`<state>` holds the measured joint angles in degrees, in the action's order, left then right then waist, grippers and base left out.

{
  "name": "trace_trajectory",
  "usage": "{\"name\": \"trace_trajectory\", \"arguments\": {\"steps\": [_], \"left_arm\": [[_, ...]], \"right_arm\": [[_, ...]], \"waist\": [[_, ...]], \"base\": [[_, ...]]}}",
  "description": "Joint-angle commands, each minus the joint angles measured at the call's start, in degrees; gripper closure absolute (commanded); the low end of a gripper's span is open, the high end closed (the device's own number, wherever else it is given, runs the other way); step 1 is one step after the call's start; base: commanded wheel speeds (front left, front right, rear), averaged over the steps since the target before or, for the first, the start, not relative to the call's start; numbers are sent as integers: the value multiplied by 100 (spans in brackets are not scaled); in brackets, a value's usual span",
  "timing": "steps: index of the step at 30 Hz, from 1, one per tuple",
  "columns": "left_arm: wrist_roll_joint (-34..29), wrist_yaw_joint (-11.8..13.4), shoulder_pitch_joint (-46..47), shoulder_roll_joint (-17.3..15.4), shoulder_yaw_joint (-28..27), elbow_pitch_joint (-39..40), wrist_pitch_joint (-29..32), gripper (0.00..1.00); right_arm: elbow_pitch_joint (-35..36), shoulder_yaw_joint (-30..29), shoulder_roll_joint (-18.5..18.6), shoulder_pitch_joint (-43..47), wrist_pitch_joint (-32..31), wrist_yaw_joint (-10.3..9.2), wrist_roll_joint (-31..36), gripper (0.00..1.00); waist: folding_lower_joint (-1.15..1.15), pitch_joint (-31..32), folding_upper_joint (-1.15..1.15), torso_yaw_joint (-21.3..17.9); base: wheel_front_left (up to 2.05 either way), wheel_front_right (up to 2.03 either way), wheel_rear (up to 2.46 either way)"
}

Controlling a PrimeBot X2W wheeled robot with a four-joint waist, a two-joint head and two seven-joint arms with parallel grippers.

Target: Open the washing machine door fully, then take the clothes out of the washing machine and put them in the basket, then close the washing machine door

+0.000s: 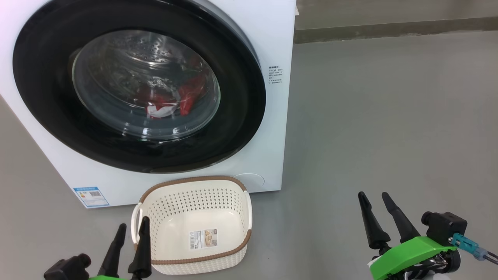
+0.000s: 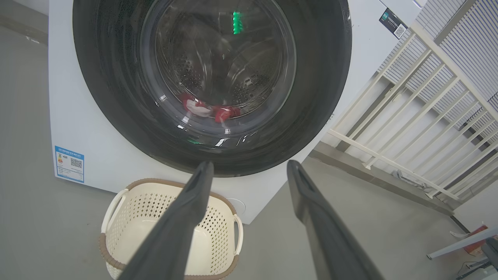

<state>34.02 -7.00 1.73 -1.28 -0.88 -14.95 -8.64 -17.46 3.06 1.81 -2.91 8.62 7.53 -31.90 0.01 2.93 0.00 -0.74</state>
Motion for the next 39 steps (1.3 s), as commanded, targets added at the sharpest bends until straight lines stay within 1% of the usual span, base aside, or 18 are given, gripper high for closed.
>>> {"name": "trace_trajectory", "arguments": {"steps": [1, 34, 39], "left_arm": [[-153, -6, 258, -108, -127, 182, -68, 0], [-2313, -33, 159, -159, -220, 307, -623, 0], [-2343, -34, 157, -160, -227, 314, -636, 0]], "right_arm": [[175, 143, 64, -307, 69, -3, 156, 0], [206, 374, 106, -337, 625, -4, 2468, 0], [212, 351, 107, -347, 638, -4, 2524, 0]], "waist": [[0, 10, 0, -2], [0, 282, 0, -46], [0, 276, 0, -52]], "base": [[0, 0, 0], [0, 0, 0], [0, 0, 0]]}}
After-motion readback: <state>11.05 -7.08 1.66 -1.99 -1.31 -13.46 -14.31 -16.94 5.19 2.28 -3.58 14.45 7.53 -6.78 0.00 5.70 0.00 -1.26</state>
